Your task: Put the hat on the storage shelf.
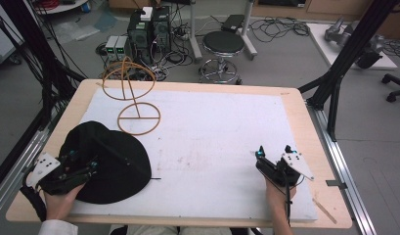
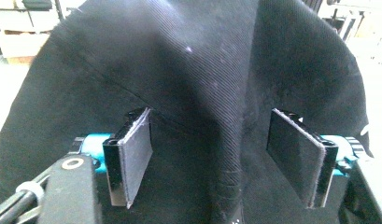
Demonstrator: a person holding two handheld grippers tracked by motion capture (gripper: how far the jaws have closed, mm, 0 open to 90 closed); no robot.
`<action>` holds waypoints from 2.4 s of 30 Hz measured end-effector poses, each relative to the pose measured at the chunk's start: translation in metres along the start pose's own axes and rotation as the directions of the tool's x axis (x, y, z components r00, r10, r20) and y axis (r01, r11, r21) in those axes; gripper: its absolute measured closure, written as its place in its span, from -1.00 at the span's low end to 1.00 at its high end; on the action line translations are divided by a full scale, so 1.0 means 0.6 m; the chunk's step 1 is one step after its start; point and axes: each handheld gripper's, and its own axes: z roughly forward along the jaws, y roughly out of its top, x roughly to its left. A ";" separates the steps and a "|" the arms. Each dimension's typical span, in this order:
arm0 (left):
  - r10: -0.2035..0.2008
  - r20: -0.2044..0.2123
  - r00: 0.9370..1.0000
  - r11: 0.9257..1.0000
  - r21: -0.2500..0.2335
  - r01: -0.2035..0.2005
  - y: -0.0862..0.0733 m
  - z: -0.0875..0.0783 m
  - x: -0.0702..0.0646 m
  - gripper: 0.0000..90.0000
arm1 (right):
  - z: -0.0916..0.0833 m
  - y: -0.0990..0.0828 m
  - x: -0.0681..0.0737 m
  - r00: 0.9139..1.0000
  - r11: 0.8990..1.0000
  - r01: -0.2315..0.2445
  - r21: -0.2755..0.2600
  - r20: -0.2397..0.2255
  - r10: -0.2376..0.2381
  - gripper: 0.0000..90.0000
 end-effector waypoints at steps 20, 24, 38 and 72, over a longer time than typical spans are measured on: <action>-0.003 -0.047 0.999 0.998 0.065 0.006 -0.004 0.008 -0.010 0.67 | 0.000 0.000 0.001 1.000 1.000 0.000 0.002 0.002 0.000 -0.76; 0.013 -0.051 0.999 0.998 0.067 -0.010 -0.001 0.007 -0.014 0.83 | 0.000 -0.001 0.001 1.000 1.000 0.003 0.002 0.005 -0.003 -0.76; -0.006 -0.022 1.000 0.999 0.052 0.007 0.000 0.000 -0.009 0.91 | 0.001 -0.001 0.001 1.000 1.000 0.006 0.000 0.005 -0.006 -0.76; -0.022 -0.019 1.000 0.985 -0.172 0.018 0.041 -0.043 -0.016 0.91 | 0.000 0.000 -0.002 1.000 1.000 -0.005 0.001 -0.001 0.005 -0.76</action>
